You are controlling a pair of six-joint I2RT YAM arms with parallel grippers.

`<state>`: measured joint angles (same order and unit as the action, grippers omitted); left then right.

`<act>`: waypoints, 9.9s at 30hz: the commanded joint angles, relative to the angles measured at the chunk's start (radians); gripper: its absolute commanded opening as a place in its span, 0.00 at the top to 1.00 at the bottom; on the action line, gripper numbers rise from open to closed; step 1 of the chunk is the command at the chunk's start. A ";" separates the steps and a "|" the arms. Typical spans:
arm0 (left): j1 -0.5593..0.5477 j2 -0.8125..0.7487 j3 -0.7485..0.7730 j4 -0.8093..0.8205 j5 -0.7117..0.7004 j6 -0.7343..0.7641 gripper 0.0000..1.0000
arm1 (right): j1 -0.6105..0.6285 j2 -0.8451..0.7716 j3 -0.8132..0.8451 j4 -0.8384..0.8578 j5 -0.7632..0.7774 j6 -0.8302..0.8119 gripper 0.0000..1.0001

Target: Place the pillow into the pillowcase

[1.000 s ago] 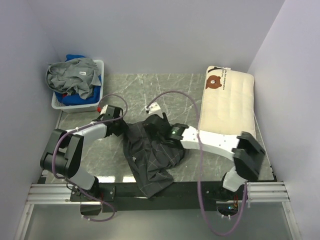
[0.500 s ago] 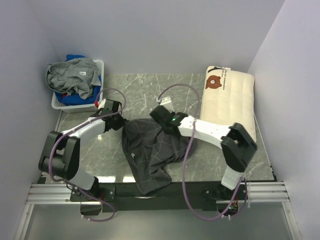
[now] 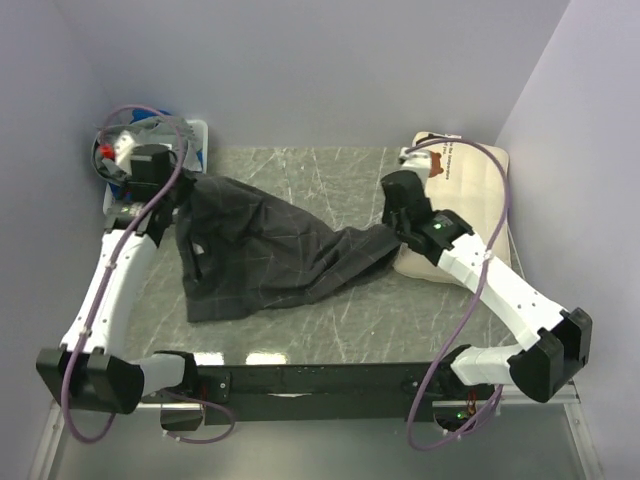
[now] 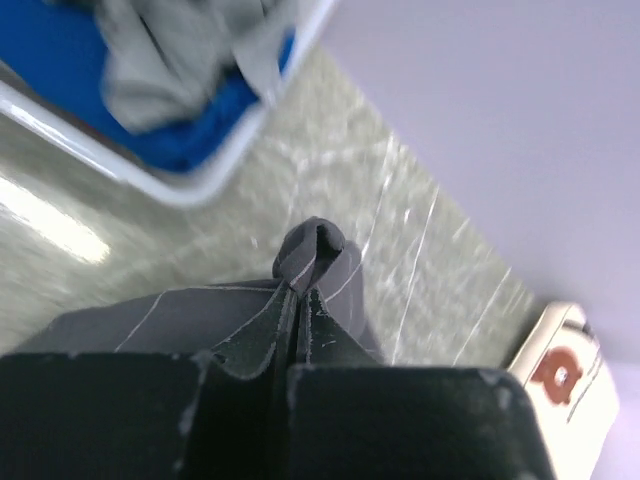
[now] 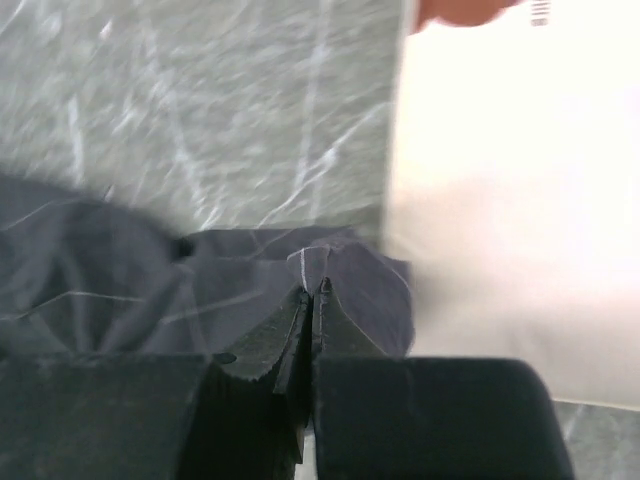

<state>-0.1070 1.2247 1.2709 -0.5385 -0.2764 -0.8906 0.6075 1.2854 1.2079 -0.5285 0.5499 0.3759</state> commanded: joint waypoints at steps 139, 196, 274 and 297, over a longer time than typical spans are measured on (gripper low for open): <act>-0.487 0.056 -0.139 0.181 0.071 -0.032 0.13 | -0.509 -0.262 -0.317 0.099 -0.321 0.155 0.88; 0.374 -0.449 -0.251 -0.245 0.040 0.068 0.90 | -0.192 0.049 -0.100 0.262 -0.403 0.153 0.97; -0.470 0.418 0.062 0.347 0.456 0.041 0.99 | -0.663 -0.239 -0.355 0.255 -0.485 0.135 0.00; -0.439 0.498 0.292 0.124 0.437 0.117 0.99 | -0.675 0.402 -0.301 0.743 -0.691 0.379 0.03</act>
<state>-0.5518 1.7325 1.4876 -0.4496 0.1532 -0.7818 -0.0658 1.6554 0.9138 0.0582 -0.1230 0.6960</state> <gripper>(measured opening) 0.042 0.992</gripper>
